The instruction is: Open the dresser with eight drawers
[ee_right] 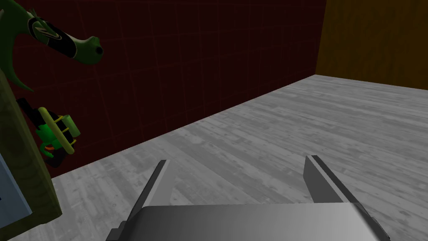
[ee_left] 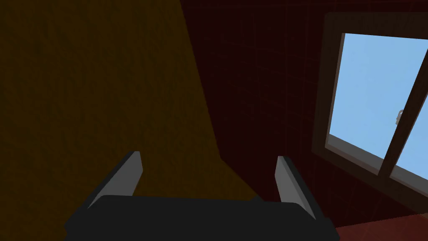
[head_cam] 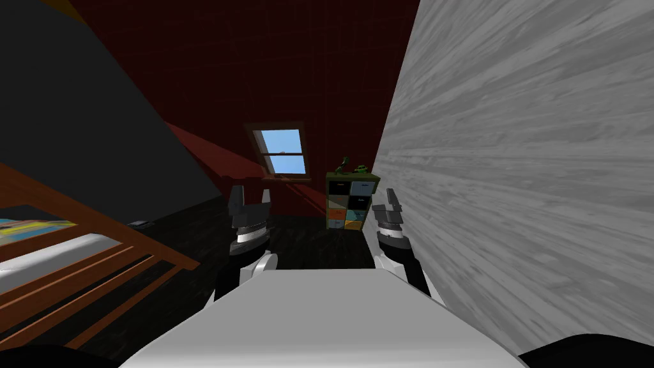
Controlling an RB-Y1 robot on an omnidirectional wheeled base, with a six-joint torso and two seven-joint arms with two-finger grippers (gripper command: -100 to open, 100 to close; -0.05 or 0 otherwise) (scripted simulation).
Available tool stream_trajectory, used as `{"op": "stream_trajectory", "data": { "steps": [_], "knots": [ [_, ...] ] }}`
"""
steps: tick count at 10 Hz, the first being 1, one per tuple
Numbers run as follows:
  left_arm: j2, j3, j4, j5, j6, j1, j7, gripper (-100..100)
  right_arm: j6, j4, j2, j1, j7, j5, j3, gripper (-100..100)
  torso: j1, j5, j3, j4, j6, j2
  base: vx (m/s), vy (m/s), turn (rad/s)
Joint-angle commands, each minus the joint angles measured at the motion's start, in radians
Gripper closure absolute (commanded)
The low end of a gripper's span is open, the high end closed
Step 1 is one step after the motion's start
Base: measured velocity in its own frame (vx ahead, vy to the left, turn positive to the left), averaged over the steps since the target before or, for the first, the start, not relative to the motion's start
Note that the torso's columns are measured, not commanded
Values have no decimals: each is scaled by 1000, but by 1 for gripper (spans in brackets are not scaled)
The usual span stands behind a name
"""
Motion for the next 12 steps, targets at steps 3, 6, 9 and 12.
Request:
{"op": "stream_trajectory", "data": {
  "steps": [3,6,9,12],
  "knots": [
    [0,0,0,0,0,0,0,0,0,0,0,0,0,0,0,0,0,0,-351,176,0,175,0,0,0],
    [0,0,0,0,0,0,0,0,0,0,0,0,0,0,0,0,0,0,-792,396,0,396,0,0,0],
    [0,0,0,0,0,0,0,0,0,0,0,0,0,0,0,0,0,0,-1234,617,0,618,0,0,0],
    [0,0,0,0,0,0,0,0,8,8,-78,-5,35,33,-13,-100,1,0,-1471,733,0,733,36,16,-10]
  ]
}}
